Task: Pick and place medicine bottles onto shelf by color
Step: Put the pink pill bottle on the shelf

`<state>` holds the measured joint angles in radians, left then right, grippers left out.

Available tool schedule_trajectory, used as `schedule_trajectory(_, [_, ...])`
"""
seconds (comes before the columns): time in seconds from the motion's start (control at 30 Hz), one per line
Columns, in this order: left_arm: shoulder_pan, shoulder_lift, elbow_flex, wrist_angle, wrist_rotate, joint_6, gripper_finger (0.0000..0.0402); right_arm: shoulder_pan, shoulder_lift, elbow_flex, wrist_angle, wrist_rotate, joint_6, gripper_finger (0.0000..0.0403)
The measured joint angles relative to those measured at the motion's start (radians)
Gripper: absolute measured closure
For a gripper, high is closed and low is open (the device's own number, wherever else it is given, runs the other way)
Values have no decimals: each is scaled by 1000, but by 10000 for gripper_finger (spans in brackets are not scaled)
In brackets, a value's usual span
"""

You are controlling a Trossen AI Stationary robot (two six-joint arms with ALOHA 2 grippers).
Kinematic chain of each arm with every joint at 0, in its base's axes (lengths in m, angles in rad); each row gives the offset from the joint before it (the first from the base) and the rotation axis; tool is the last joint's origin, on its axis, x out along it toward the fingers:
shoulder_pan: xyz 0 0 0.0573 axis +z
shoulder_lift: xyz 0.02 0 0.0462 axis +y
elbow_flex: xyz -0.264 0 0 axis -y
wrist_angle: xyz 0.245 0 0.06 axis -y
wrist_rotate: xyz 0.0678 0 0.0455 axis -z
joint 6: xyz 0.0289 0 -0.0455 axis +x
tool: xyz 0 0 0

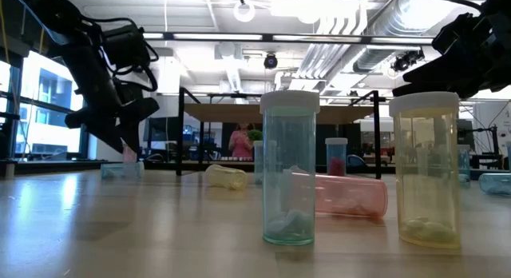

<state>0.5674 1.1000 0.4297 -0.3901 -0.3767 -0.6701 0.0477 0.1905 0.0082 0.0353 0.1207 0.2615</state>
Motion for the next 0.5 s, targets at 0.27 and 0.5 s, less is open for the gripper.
schedule_trajectory(0.27, [0, 0, 0, 0, 8, 1, 269, 0, 0, 0, 0, 0, 0, 208])
schedule_trajectory(0.5, [0, 0, 0, 0, 8, 11, 284, 0, 0, 0, 0, 0, 0, 208])
